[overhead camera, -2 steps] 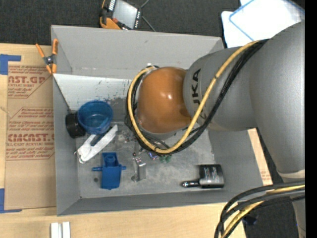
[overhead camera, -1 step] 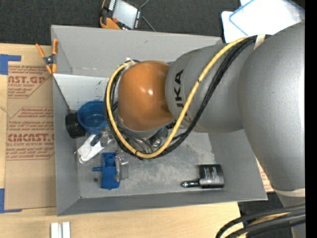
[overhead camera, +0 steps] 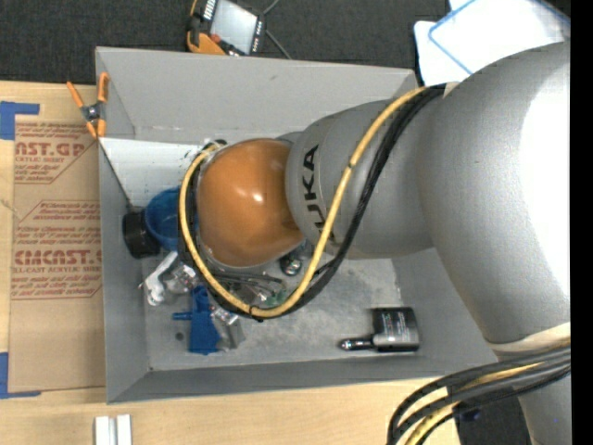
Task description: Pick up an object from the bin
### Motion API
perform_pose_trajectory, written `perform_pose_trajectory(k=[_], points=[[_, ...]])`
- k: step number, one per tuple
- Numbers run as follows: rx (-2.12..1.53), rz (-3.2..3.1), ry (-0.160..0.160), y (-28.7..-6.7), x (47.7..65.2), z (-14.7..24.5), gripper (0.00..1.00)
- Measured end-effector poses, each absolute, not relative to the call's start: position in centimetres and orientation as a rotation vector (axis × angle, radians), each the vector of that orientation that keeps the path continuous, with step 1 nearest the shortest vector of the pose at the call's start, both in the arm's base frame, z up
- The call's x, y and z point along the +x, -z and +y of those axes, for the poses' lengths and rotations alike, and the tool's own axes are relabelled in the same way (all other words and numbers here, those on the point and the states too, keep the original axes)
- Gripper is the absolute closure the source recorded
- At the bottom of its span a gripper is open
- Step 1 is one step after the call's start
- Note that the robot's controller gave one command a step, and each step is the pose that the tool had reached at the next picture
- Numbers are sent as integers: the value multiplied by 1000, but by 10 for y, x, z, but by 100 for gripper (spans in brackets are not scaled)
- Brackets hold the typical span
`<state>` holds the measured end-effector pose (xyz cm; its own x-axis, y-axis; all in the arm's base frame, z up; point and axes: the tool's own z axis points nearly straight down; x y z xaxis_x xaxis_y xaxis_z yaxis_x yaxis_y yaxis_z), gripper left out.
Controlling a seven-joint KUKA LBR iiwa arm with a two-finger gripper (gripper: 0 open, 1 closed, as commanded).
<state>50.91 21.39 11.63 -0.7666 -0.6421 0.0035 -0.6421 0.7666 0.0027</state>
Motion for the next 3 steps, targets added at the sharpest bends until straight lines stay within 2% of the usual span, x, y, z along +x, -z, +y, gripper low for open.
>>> perform_pose_trajectory(k=[1,2,3], points=[[1054,-2957,6,-72,582,210,0],[1695,-2685,2,-80,536,195,100],[1695,-2685,3,-80,536,195,100]])
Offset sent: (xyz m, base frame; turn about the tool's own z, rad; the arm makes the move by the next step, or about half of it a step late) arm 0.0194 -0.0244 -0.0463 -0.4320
